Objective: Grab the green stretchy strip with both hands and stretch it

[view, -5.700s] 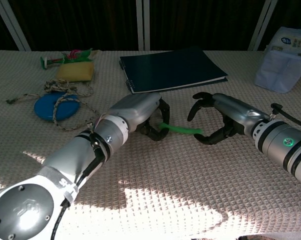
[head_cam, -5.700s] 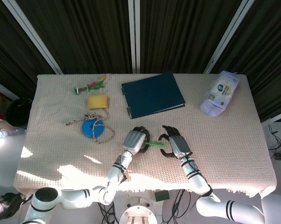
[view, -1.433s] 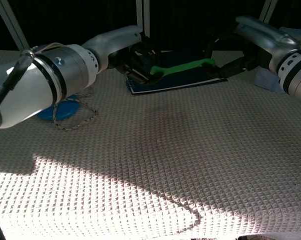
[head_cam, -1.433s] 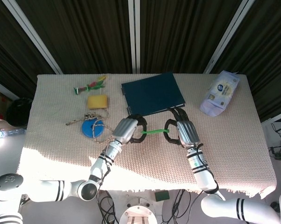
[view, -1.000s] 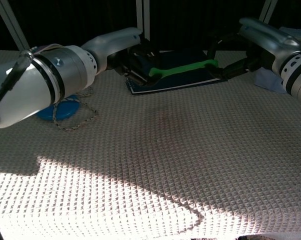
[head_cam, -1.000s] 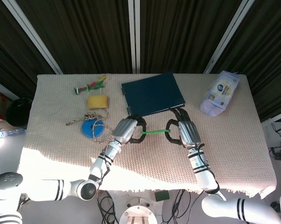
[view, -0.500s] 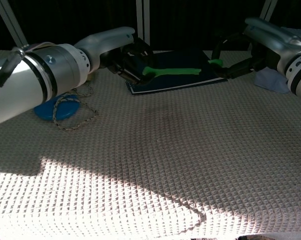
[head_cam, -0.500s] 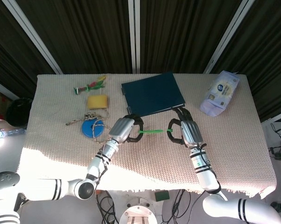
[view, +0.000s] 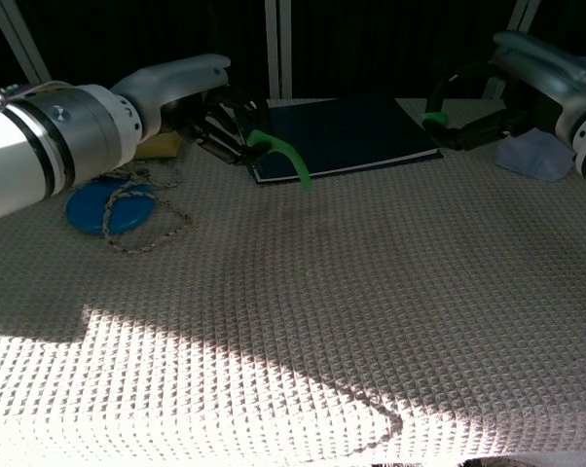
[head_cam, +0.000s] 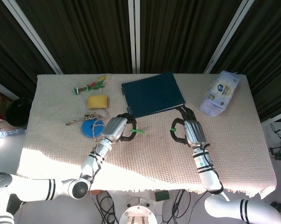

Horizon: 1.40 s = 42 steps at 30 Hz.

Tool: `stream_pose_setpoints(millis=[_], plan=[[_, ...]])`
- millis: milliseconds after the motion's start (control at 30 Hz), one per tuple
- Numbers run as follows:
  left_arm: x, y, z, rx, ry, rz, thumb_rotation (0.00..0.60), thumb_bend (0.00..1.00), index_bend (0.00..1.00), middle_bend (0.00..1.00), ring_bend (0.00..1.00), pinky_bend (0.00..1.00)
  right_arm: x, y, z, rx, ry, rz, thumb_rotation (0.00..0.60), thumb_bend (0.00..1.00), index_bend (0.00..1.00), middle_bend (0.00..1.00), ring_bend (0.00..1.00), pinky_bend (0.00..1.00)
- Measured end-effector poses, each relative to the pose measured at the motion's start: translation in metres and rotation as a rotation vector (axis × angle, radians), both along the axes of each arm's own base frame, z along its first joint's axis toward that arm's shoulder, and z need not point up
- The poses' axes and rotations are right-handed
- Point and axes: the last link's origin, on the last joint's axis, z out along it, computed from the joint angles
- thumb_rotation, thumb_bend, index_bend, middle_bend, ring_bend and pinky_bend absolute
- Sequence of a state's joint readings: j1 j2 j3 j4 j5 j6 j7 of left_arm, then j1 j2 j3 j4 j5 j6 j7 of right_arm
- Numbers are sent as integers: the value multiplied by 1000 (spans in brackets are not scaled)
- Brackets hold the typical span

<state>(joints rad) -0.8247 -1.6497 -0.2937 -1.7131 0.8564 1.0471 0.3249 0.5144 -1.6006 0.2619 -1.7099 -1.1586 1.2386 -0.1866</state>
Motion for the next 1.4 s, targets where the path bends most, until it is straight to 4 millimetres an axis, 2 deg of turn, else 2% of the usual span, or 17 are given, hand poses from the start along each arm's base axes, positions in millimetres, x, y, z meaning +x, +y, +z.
stream_pose_setpoints(millis=[467,1000,1100,1233,1400], plan=[[-30,0,15,23,36,61,582,418,594,337,198,231,-11,0,4,-7,11,-27,600,426,635,90,0,0],[-40,-1,19,28,41,73,581,418,594,337,198,231,-20,-3,-3,6,40,-49,600,423,627,88,0,0],[-42,-2,19,31,43,76,582,418,593,337,198,231,-22,-4,-7,17,58,-50,600,398,562,80,0,0],[-44,-1,20,39,51,79,580,418,594,337,198,231,-24,-4,-9,24,68,-53,600,381,418,65,0,0],[-48,-1,20,56,64,82,581,418,594,337,198,231,-27,-3,-10,42,84,-52,600,318,48,5,0,0]])
